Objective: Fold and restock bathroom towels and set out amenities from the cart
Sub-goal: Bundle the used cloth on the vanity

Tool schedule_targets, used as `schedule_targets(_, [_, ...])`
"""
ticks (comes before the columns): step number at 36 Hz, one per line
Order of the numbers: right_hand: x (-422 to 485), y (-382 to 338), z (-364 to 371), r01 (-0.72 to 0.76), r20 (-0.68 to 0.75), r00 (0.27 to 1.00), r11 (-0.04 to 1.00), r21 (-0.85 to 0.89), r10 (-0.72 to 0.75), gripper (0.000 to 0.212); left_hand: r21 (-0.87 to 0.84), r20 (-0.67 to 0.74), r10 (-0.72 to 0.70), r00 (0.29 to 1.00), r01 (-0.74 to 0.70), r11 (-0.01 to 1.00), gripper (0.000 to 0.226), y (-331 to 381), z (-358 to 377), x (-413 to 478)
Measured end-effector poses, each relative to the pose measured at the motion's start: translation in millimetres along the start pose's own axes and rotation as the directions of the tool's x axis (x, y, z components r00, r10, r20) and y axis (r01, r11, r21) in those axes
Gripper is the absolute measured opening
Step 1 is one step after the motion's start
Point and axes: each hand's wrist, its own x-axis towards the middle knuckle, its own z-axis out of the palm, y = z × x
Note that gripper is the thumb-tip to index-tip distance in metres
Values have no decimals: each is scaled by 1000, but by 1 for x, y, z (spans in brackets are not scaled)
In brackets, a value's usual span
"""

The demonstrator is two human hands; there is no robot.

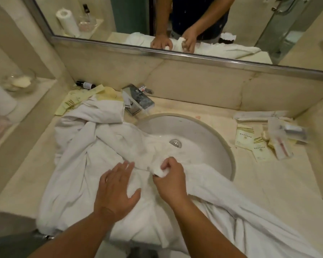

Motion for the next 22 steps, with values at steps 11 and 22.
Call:
schedule_targets(11, [-27, -21, 24, -13, 347, 937, 990, 140, -37, 100, 30, 201, 61, 978, -69, 997, 83, 5, -19, 5])
schedule_targets(22, [-8, -3, -13, 8, 356, 931, 966, -258, 87, 77, -170, 150, -108, 983, 134, 976, 52, -3, -20, -3])
